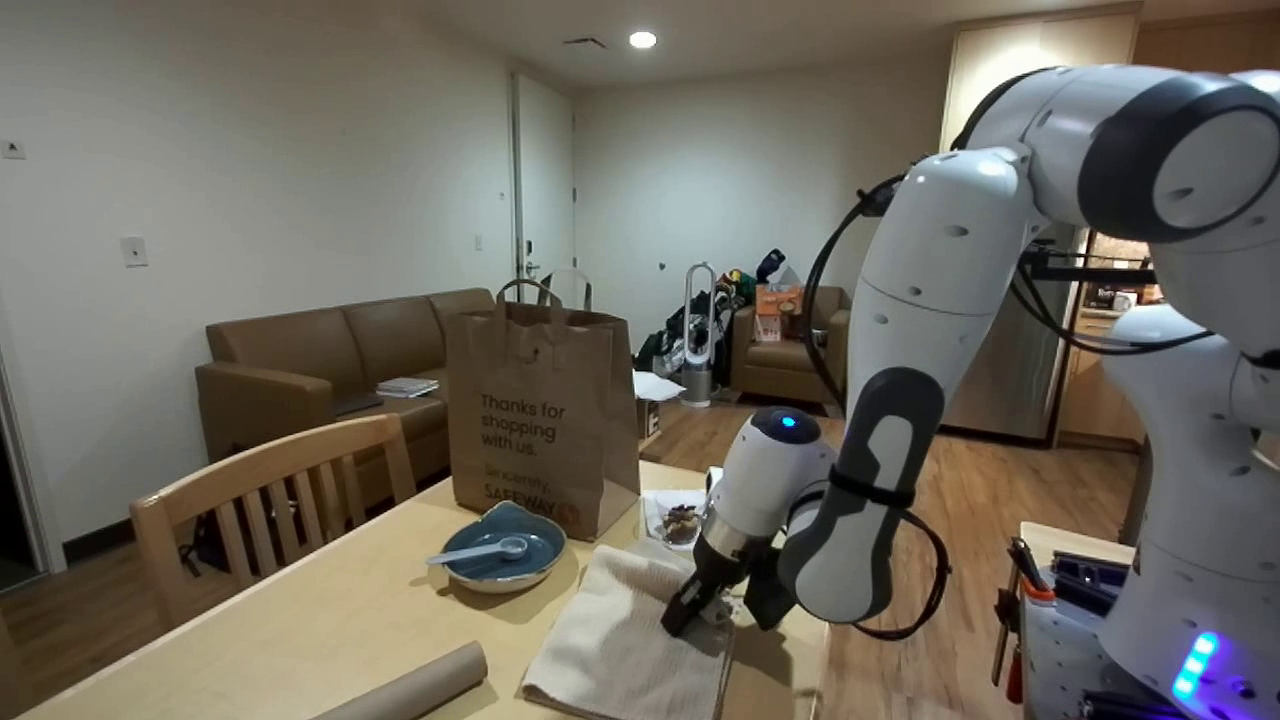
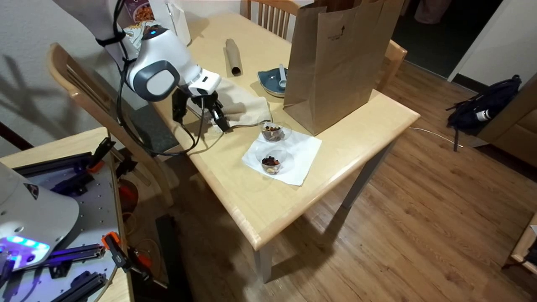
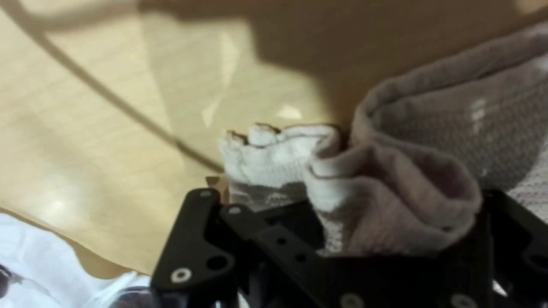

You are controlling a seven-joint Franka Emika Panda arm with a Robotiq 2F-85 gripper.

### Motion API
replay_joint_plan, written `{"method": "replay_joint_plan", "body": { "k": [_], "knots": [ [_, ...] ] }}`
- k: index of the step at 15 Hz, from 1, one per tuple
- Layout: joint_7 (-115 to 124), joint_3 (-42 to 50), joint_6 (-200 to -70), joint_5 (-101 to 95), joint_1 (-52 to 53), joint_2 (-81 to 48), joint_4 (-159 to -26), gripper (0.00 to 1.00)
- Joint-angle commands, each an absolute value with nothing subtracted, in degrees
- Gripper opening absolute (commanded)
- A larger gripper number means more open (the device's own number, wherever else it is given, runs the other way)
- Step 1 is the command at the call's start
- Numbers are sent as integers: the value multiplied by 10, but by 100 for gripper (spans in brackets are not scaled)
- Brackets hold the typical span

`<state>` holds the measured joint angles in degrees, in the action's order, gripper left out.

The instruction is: Wipe the table with the towel

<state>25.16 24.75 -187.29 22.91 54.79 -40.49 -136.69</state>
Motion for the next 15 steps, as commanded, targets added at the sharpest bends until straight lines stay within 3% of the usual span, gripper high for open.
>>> {"method": "replay_joint_plan", "body": {
  "k": [1, 7, 15],
  "knots": [
    [229, 206, -1854, 216, 567, -451, -1326, 2],
    [196, 156, -1832, 186, 552, -443, -1298, 2],
    [330, 194, -1887, 308, 639, -484, -1291, 3]
  ]
}}
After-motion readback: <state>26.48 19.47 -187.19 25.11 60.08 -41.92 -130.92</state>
